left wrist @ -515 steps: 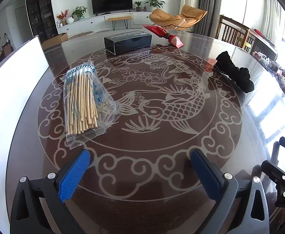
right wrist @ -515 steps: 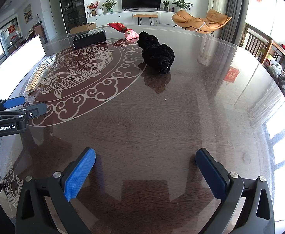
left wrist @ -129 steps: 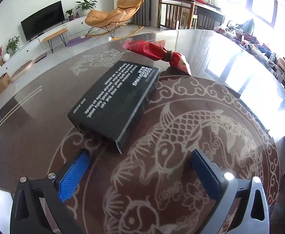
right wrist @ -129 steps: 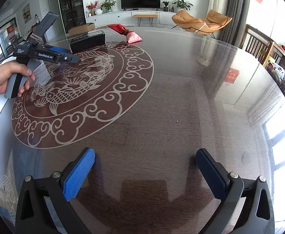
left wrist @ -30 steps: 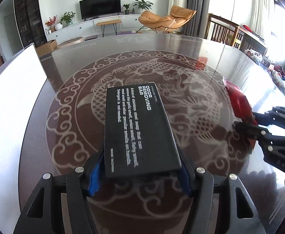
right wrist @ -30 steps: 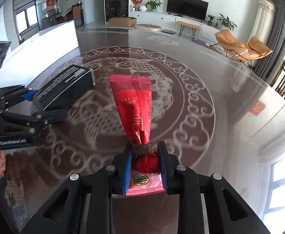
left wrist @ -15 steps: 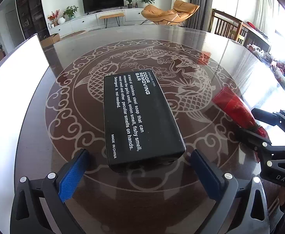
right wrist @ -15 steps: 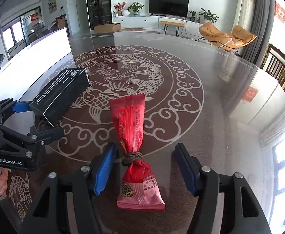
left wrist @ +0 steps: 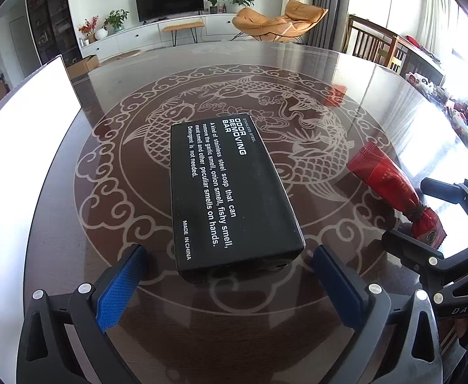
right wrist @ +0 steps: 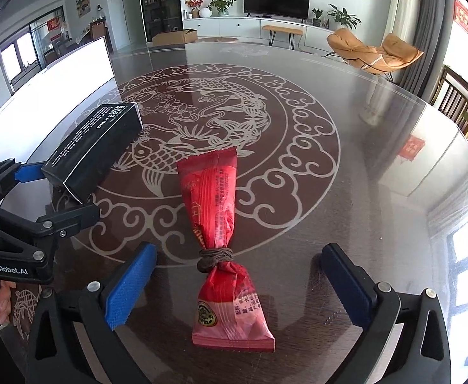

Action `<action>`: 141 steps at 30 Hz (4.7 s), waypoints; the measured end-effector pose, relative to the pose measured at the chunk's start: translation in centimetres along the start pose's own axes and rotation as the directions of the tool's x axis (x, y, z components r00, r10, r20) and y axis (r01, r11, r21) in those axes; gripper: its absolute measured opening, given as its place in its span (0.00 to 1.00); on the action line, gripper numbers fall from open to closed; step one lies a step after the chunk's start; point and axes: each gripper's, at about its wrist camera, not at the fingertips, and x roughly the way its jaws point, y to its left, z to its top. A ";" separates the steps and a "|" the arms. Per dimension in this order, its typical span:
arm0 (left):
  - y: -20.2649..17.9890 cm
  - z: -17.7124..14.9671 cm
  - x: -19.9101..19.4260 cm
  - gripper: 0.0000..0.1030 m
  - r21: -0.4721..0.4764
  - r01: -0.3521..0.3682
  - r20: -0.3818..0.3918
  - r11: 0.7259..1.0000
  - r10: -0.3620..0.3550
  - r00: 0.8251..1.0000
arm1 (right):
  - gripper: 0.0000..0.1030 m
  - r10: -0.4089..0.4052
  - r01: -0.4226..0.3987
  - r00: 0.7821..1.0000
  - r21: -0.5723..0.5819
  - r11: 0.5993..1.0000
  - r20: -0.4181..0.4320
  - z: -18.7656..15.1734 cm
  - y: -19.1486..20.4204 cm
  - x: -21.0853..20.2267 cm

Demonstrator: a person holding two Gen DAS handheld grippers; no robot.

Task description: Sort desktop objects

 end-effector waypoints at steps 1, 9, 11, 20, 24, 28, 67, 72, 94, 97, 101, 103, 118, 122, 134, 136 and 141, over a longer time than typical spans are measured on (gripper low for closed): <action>0.0 0.0 0.0 1.00 0.000 0.000 0.000 1.000 0.000 1.000 | 1.00 0.000 0.000 1.000 0.001 1.000 0.000 0.0 0.0 0.0; 0.1 0.1 0.0 1.00 0.004 0.005 -0.005 1.000 -0.005 1.000 | 1.00 -0.008 0.008 1.000 0.009 1.000 -0.001 0.0 0.0 0.1; 0.5 0.0 0.2 1.00 0.026 0.021 0.031 0.999 -0.022 0.999 | 1.00 -0.010 0.010 1.000 0.009 1.000 -0.001 0.0 0.1 0.2; 0.2 0.7 0.4 1.00 0.031 0.022 0.030 0.999 -0.023 0.999 | 1.00 -0.016 0.016 1.000 0.019 1.000 -0.002 0.2 0.1 0.2; 0.2 0.7 0.4 1.00 0.032 0.022 0.030 0.999 -0.023 0.999 | 1.00 -0.017 0.017 1.000 0.020 1.000 -0.002 0.1 0.1 0.2; 0.3 0.7 0.5 1.00 0.032 0.022 0.030 0.999 -0.023 0.999 | 1.00 -0.017 0.017 1.000 0.020 1.000 -0.002 0.1 0.1 0.2; 0.2 0.6 0.5 1.00 0.032 0.023 0.030 0.999 -0.024 0.999 | 1.00 -0.023 0.023 1.000 0.028 0.999 -0.002 0.1 0.1 0.3; 0.3 0.6 0.5 1.00 0.033 0.023 0.031 0.999 -0.024 0.999 | 1.00 -0.023 0.023 1.000 0.028 0.999 -0.002 0.1 0.1 0.3; 0.3 0.6 0.5 1.00 0.033 0.023 0.031 0.999 -0.024 0.999 | 1.00 -0.025 0.025 1.000 0.030 0.999 -0.003 0.1 0.2 0.3; 0.3 0.6 0.5 1.00 0.033 0.023 0.031 0.999 -0.024 0.999 | 1.00 -0.026 0.026 1.000 0.033 0.999 -0.002 0.1 0.2 0.3; 0.3 0.6 0.5 1.00 0.033 0.023 0.030 0.999 -0.024 0.999 | 1.00 -0.029 0.029 1.000 0.037 0.999 -0.003 0.1 0.2 0.3; 0.2 0.6 0.5 1.00 0.033 0.023 0.030 0.999 -0.024 0.999 | 1.00 -0.029 0.029 1.000 0.037 0.999 -0.002 0.1 0.3 0.3; 0.2 0.6 0.5 1.00 0.033 0.023 0.030 0.999 -0.024 0.999 | 1.00 -0.029 0.029 1.000 0.037 0.999 -0.002 0.1 0.2 0.3; 0.3 0.6 0.5 1.00 0.033 0.023 0.030 0.999 -0.024 0.999 | 1.00 -0.029 0.029 1.000 0.037 0.999 -0.003 0.1 0.2 0.3; 0.3 0.6 0.5 1.00 0.033 0.023 0.031 0.999 -0.024 0.999 | 1.00 -0.032 0.032 0.999 0.042 0.999 -0.002 0.1 0.2 0.3; 0.3 0.6 0.5 1.00 0.034 0.023 0.031 0.999 -0.024 0.999 | 1.00 -0.032 0.032 0.999 0.042 0.999 -0.003 0.1 0.2 0.3; 0.3 0.6 0.5 1.00 0.034 0.023 0.031 0.999 -0.024 0.999 | 1.00 -0.032 0.032 0.999 0.042 0.999 -0.002 0.1 0.2 0.3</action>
